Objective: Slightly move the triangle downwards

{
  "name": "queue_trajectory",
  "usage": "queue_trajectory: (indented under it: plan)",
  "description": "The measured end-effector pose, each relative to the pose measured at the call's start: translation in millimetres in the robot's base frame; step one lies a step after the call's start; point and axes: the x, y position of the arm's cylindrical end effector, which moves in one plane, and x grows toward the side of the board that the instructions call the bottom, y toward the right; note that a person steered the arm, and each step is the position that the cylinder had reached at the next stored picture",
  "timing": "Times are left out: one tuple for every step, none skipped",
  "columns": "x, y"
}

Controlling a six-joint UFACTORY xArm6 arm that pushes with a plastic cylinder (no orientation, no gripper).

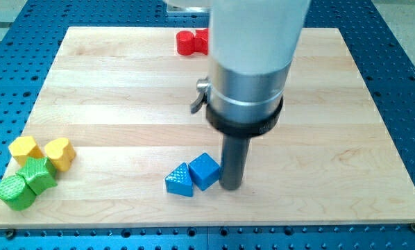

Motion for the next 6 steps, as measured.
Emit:
queue_trajectory:
  plan:
    - [16,-25]
    - [-44,-67]
    - [-75,-82]
    - [-43,-80]
    - [-47,-71]
    - [-127,-41]
